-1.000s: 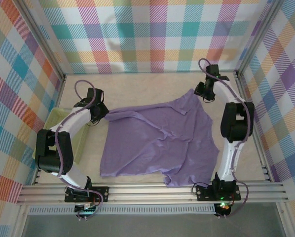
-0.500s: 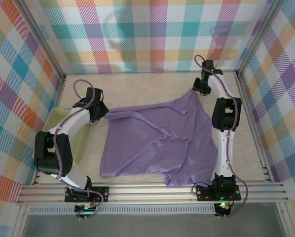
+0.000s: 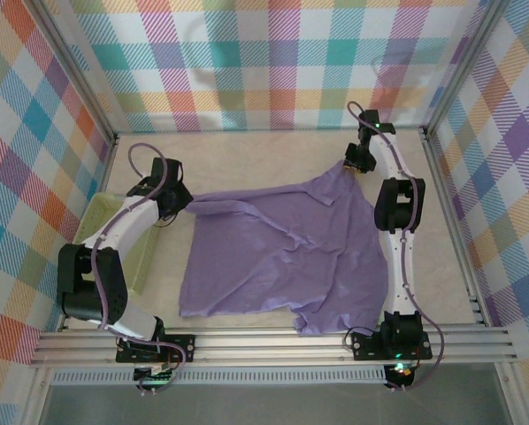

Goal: Fold the inside-out t-shirt

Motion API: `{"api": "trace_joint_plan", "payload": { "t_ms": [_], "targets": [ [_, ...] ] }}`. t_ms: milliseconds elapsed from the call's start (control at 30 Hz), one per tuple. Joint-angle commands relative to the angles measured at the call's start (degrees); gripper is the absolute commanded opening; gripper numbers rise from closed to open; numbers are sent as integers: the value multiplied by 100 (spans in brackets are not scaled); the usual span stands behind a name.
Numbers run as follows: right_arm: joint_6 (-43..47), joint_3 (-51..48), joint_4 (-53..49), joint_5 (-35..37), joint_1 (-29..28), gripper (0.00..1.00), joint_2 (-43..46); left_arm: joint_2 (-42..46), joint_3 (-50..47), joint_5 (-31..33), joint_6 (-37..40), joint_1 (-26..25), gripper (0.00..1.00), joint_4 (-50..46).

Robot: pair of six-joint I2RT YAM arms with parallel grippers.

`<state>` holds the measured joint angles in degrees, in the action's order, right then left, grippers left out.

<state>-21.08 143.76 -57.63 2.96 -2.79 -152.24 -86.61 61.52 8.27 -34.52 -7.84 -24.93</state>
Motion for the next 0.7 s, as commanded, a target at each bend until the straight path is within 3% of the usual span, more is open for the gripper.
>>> {"api": "trace_joint_plan", "payload": {
  "t_ms": [0,100,367,667],
  "targets": [
    [-219,167,-582,-38,-64,28,-240,276,-70,181,6,-25,0,5],
    [-308,161,-661,96,-60,26,-240,353,-60,259,42,-28,0,-52],
    [-209,-132,-470,298,-61,0,200,301,0,210,80,-17,0,-91],
    [-171,-676,-127,388,-41,0,1125,174,217,37,151,-10,0,-202]
  ]
}}
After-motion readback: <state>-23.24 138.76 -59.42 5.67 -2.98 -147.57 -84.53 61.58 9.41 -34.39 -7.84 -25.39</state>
